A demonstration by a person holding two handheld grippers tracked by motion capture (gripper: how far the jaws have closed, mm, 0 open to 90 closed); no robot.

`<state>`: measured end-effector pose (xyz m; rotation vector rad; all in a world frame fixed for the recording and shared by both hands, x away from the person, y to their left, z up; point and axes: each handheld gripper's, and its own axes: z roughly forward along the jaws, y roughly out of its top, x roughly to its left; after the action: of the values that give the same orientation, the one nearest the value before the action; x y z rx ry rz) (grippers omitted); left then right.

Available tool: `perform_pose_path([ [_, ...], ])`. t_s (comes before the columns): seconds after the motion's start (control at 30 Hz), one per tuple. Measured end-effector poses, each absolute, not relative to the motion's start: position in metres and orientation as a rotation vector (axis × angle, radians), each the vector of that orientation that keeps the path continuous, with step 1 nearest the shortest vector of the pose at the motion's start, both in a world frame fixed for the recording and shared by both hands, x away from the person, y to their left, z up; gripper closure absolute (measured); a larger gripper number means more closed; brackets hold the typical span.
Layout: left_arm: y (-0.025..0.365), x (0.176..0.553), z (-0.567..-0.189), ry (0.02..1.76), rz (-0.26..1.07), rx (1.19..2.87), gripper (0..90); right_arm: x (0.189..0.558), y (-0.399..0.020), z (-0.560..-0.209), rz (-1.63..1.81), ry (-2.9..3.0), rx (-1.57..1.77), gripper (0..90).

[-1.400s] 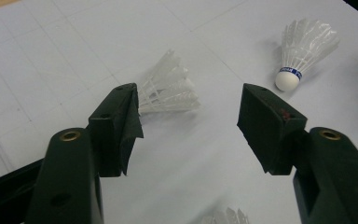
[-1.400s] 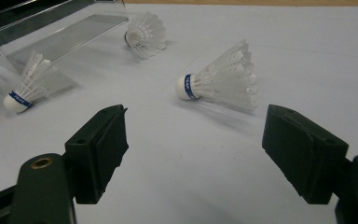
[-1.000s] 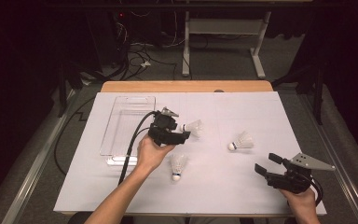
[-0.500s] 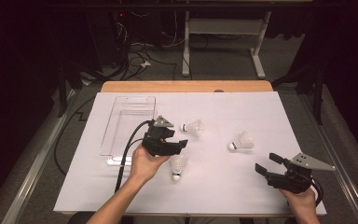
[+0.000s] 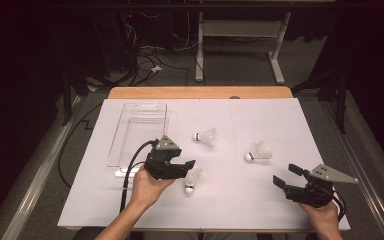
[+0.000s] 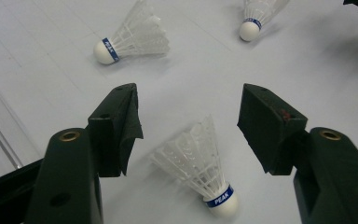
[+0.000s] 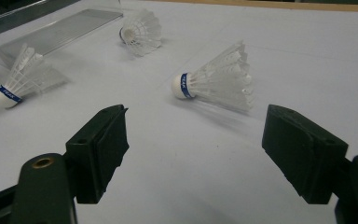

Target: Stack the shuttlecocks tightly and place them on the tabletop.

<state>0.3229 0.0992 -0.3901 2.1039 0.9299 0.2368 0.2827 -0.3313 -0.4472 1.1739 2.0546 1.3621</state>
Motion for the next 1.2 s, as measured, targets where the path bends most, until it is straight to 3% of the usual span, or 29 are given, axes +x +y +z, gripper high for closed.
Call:
perform_pose_path([
  [0.9,0.148,0.279,-0.421,0.889,0.22,2.057,37.5,0.28,-0.322,-0.445,1.297,2.07,1.136,22.7],
  [1.2,0.168,0.266,-0.43,0.907,0.302,2.004,36.0,0.28,-0.322,-0.446,1.292,2.069,1.138,22.6],
])
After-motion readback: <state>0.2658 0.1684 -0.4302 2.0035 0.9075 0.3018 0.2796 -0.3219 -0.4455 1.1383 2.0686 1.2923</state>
